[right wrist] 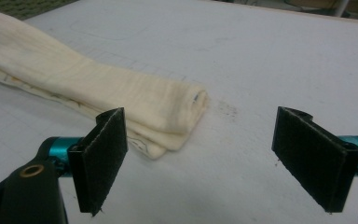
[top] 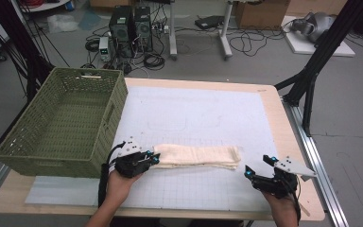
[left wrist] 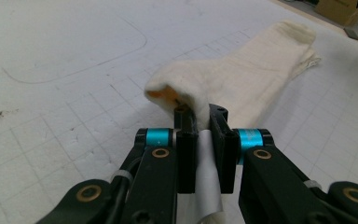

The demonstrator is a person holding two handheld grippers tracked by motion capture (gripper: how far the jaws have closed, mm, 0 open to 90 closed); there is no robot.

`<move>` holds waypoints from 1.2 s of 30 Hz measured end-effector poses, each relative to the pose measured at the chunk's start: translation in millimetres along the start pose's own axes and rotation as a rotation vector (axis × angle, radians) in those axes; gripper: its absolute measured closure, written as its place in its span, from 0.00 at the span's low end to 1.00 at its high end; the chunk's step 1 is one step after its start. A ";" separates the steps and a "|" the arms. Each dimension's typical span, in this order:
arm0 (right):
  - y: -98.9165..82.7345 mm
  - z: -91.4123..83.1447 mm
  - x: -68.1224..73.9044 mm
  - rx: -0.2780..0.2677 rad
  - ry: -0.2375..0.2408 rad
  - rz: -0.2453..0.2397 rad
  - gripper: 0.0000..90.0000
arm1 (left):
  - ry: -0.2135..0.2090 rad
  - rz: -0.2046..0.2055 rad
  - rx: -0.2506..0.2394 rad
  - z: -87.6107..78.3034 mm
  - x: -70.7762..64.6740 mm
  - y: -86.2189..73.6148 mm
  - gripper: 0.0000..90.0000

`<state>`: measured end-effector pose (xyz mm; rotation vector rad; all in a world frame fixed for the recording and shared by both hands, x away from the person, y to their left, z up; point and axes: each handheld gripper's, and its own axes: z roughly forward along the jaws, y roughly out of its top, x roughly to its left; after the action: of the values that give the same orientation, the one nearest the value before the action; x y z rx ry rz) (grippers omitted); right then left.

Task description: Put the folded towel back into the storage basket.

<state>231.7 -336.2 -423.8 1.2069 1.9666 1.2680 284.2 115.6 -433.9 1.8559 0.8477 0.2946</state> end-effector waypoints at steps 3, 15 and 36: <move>1.3 5.4 2.1 0.009 0.000 -0.012 0.20 | 0.002 0.019 0.001 -3.2 -1.3 -1.5 0.91; 11.1 41.9 16.1 0.083 0.027 -0.025 0.34 | -0.003 0.023 -0.014 -5.5 1.0 -2.7 0.91; 11.4 85.7 30.8 0.271 -0.016 0.049 0.53 | -0.013 0.028 -0.060 -13.1 3.4 1.5 0.91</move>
<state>288.2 -268.6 -449.6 1.3949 2.1603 1.0336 280.0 126.8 -427.4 1.8131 0.7963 0.3218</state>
